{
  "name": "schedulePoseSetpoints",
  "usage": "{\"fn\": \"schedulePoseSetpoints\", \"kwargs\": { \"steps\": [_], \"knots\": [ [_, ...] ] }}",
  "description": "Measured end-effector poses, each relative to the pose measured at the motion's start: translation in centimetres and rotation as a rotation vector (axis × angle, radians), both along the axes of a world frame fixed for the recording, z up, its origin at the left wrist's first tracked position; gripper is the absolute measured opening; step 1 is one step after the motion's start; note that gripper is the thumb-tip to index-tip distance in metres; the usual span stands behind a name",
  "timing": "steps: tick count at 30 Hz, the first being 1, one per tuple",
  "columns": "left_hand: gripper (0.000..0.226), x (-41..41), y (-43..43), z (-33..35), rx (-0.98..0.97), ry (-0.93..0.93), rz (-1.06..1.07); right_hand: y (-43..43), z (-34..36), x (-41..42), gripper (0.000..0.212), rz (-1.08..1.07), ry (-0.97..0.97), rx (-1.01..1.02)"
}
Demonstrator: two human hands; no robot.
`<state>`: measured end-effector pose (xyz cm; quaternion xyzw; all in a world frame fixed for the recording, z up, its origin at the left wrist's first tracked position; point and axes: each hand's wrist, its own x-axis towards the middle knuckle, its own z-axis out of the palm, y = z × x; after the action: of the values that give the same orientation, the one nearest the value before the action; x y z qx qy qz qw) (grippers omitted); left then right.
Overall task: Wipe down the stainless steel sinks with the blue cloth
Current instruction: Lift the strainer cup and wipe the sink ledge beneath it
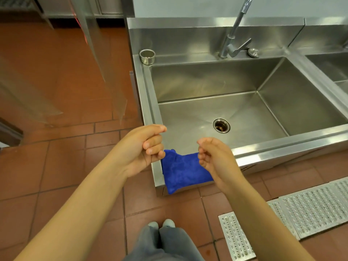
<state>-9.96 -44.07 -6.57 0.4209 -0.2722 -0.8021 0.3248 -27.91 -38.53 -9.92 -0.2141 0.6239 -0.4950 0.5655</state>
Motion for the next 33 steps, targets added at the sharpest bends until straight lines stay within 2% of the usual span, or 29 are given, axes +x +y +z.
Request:
{"fn": "schedulePoseSetpoints", "kwargs": {
  "steps": [2, 4, 7, 9, 14, 18, 24, 29, 33],
  "knots": [
    [0.021, -0.3, -0.3, -1.0, 0.003, -0.059, 0.023, -0.5, -3.1, -0.9, 0.009, 0.045, 0.291, 0.048],
    [0.023, -0.3, -0.4, -2.1, 0.013, -0.111, 0.056, -0.5, -5.9, -1.6, 0.004, 0.189, 0.426, 0.065],
    [0.02, 0.0, -0.5, -3.0, -0.003, -0.167, 0.122, -0.4, -8.8, -1.8, 0.016, 0.459, 0.685, 0.05],
    [0.016, 0.3, -0.5, -3.1, -0.023, -0.194, 0.171, -0.5, -10.2, -1.6, 0.023, 0.564, 0.87, -0.036],
    [0.013, 1.7, -0.9, -3.3, -0.056, -0.247, 0.2, -1.4, -11.4, 0.3, 0.046, 0.674, 0.971, -0.042],
    [0.014, 2.6, -1.8, -3.5, -0.063, -0.257, 0.193, -2.3, -11.8, 1.7, 0.055, 0.834, 1.235, 0.044],
    [0.013, 3.9, -4.3, -3.8, -0.064, -0.244, 0.143, -4.0, -12.9, 3.1, 0.019, 0.684, 1.194, 0.008],
    [0.013, 6.2, -7.9, -3.8, -0.067, -0.256, 0.062, -5.6, -13.3, 4.6, 0.013, 0.46, 1.103, 0.103],
    [0.013, 8.6, -11.6, -3.4, -0.109, -0.271, -0.024, -8.5, -12.9, 7.4, 0.008, 0.305, 1.024, 0.087]
  ]
}}
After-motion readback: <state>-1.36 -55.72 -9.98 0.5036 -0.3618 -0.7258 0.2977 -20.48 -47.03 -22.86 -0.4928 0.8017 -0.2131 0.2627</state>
